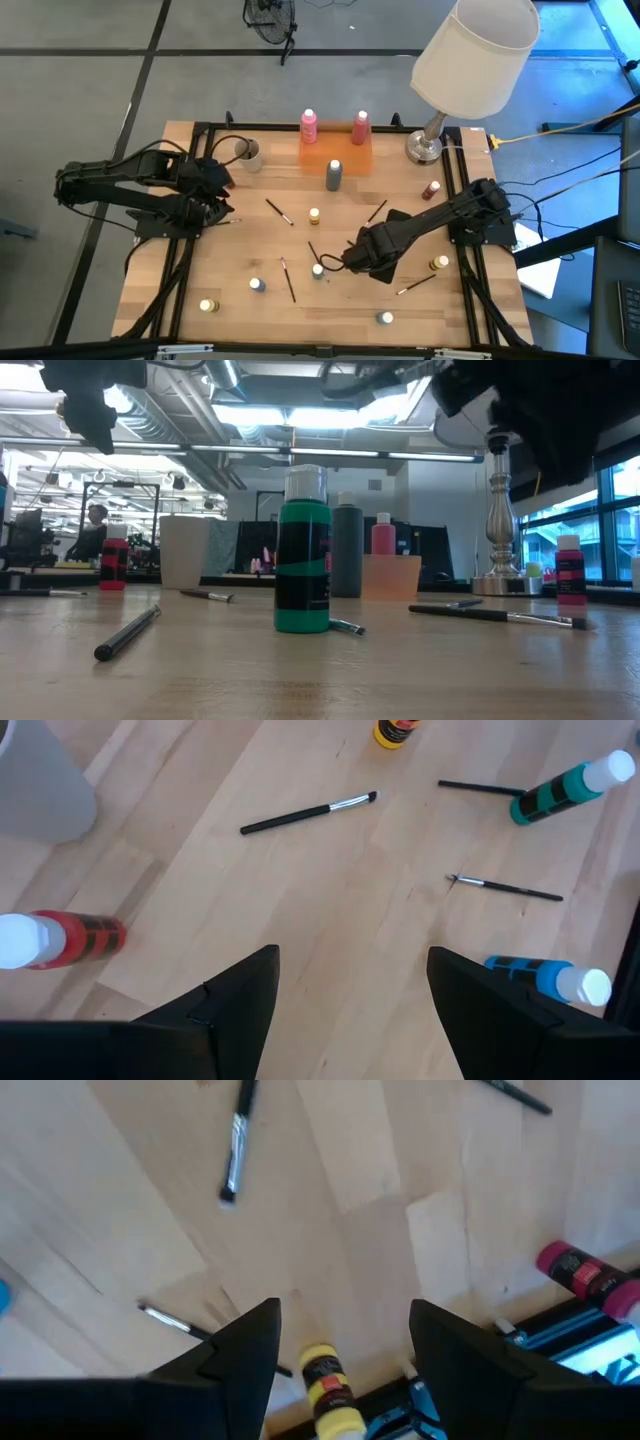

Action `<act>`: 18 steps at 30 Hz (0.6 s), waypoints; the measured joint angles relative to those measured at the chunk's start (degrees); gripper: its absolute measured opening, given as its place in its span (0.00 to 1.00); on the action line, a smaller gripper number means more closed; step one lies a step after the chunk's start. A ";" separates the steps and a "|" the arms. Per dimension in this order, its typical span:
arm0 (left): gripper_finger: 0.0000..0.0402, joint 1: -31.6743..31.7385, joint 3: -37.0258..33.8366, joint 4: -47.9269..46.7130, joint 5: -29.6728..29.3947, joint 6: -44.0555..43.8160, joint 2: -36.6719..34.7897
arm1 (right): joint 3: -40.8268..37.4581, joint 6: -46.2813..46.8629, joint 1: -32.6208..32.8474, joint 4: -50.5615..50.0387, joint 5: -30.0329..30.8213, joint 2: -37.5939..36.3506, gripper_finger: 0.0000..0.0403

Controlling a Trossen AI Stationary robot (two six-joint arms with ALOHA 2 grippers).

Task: Pick & Place Paint Supplies
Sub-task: Put the silver paint brush into the white cup

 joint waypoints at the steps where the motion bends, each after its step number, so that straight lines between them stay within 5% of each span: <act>1: 0.62 0.01 0.00 0.05 -0.02 -0.01 -0.01 | -1.22 0.24 0.18 0.36 -0.03 -0.72 0.56; 18: 0.63 0.01 0.00 3.48 -2.27 -1.11 0.00 | -11.58 1.51 0.50 15.20 -2.26 -5.67 0.56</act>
